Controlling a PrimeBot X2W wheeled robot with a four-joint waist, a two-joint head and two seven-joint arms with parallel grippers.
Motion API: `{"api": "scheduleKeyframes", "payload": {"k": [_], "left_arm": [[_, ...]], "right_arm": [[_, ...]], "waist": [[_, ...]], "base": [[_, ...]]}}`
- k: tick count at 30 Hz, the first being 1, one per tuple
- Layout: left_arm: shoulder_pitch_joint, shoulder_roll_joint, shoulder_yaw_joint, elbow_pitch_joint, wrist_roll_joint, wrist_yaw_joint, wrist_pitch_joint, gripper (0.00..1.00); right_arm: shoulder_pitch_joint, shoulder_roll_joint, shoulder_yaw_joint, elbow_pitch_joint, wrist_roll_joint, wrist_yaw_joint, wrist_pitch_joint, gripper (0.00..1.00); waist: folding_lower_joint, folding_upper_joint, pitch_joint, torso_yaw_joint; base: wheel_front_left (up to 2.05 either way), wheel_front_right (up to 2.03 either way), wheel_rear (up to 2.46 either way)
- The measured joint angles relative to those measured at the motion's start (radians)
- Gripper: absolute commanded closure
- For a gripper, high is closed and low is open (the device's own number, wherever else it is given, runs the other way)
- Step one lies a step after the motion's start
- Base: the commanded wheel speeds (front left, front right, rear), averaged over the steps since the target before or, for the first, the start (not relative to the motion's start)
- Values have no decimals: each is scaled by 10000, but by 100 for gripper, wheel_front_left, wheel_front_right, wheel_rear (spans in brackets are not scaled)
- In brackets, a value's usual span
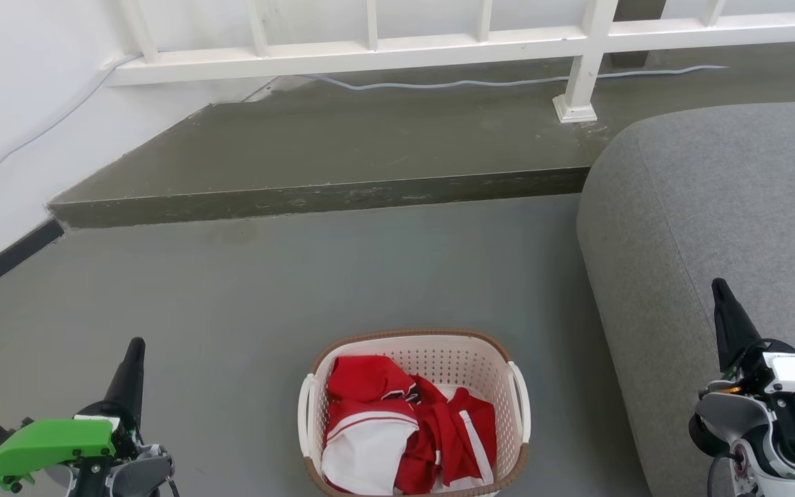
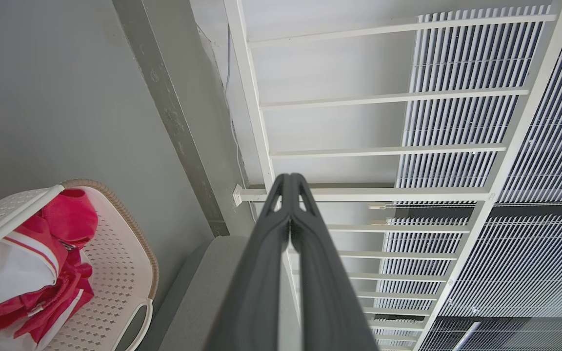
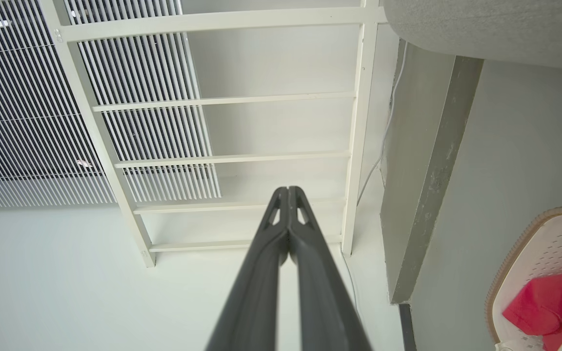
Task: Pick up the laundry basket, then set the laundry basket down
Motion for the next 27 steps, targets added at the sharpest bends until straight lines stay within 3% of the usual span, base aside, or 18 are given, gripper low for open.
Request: {"api": "scheduleKeyframes", "payload": {"k": [27], "left_arm": [[0,-8,13,-12,0,0,73,100]], "right_arm": [[0,8,-19,-8,0,0,2,100]], "waist": [[0,0,1,0]], "base": [[0,0,0]]}}
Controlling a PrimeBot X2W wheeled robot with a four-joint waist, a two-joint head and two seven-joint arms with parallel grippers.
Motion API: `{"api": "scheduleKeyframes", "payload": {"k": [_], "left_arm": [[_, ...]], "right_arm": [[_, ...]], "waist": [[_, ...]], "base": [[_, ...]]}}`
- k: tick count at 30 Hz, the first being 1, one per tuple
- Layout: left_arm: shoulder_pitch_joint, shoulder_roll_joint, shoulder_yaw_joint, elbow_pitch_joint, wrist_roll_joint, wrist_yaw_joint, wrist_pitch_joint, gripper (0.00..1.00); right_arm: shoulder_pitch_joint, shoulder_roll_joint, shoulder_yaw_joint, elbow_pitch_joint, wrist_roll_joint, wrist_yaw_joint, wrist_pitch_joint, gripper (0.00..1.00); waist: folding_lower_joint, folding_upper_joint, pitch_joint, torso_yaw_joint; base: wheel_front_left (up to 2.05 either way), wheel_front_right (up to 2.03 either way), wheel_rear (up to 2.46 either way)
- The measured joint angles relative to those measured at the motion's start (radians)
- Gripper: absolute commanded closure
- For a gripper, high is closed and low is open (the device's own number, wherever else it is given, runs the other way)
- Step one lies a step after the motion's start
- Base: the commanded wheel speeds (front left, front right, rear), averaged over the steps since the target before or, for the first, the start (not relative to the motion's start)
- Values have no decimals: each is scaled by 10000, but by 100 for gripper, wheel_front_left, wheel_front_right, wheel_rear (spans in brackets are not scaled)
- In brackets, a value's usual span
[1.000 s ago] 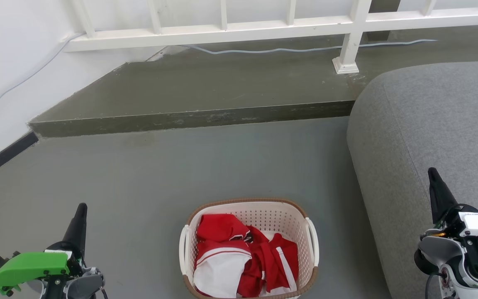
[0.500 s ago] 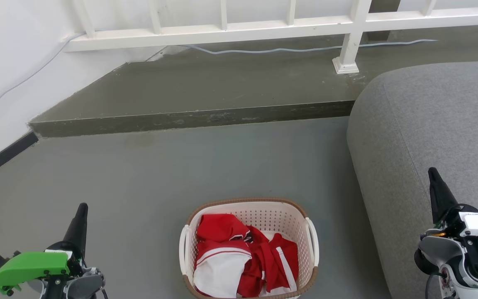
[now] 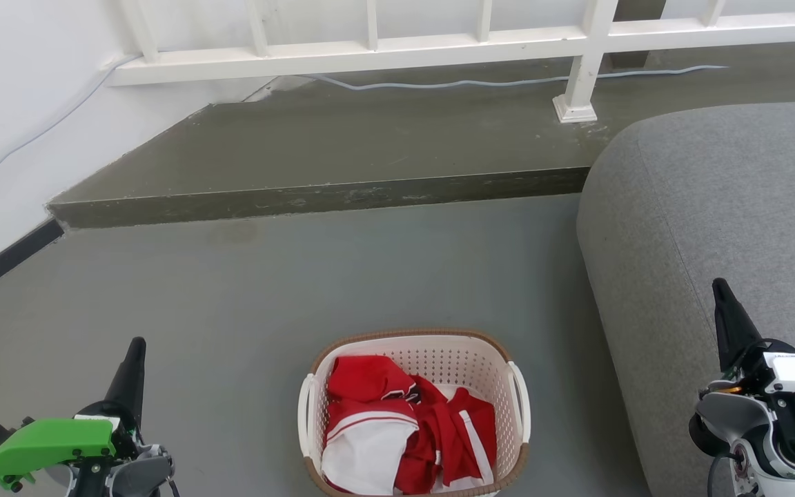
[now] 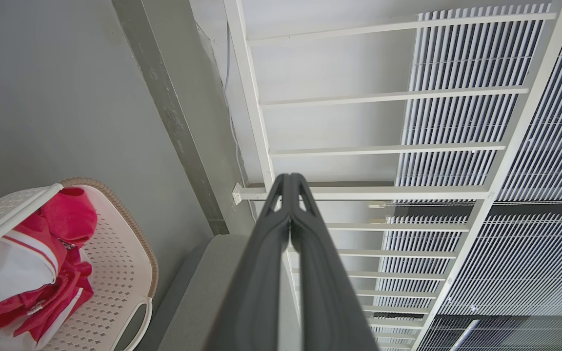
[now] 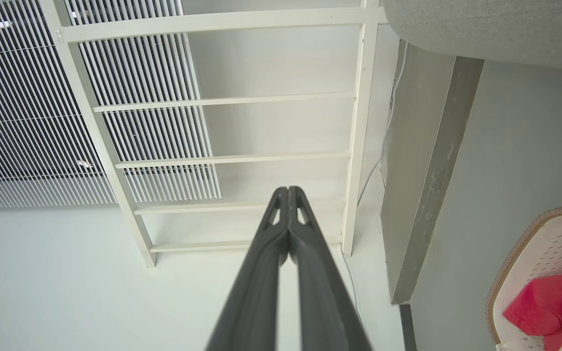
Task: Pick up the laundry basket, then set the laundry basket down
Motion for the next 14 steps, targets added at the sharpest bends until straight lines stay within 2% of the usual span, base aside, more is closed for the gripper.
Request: {"api": "scheduleKeyframes", "payload": {"k": [14], "left_arm": [[0,-2,13,-4,0,-2,0,100]], "right_arm": [[0,4,-6,-4,0,0,0,100]], "waist": [[0,0,0,0]], "base": [[0,0,0]]}}
